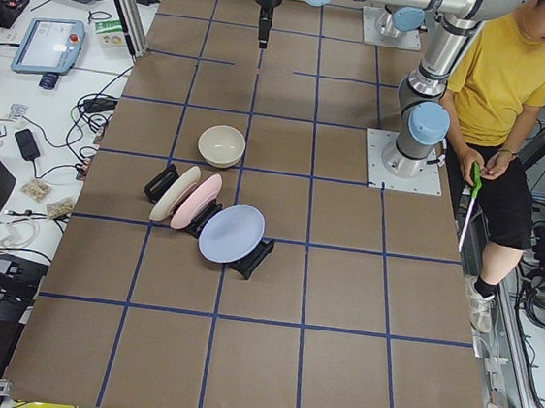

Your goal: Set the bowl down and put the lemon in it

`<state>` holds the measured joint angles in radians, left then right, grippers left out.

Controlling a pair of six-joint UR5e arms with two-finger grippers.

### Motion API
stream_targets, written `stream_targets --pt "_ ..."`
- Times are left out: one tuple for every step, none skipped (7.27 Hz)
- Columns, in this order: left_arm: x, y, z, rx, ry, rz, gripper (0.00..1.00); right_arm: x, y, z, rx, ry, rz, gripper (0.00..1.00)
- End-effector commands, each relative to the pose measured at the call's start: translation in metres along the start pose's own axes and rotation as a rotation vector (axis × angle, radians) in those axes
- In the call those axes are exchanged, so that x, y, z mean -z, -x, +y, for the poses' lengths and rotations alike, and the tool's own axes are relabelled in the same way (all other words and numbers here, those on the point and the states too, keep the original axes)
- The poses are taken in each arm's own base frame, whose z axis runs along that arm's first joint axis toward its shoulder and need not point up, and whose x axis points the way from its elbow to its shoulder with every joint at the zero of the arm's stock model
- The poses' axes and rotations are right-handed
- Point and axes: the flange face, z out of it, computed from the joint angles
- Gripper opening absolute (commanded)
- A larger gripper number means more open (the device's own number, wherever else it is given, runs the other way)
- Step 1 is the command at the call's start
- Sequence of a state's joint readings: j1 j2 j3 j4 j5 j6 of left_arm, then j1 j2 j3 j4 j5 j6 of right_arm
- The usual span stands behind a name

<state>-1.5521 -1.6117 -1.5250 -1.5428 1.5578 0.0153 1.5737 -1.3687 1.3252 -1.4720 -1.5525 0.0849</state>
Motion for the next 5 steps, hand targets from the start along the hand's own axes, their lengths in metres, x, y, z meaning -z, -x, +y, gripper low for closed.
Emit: stream_targets --pt "-0.006 0.000 0.001 0.000 0.013 0.001 1.00 -0.004 0.000 0.000 0.002 0.009 0.004 1.00" --pt "-0.009 0.001 0.001 0.001 0.014 -0.001 1.00 -0.006 0.000 0.001 0.002 0.013 0.003 1.00" --pt "-0.018 0.010 -0.007 0.000 0.028 -0.003 1.00 -0.004 -0.001 0.003 0.002 0.012 0.004 1.00" --pt "-0.041 0.057 -0.025 0.069 0.064 0.006 1.00 0.010 -0.003 0.015 0.001 -0.008 0.002 1.00" --pt "-0.072 0.116 -0.042 0.090 0.088 0.020 1.00 0.006 -0.004 0.026 -0.004 0.033 0.004 1.00"
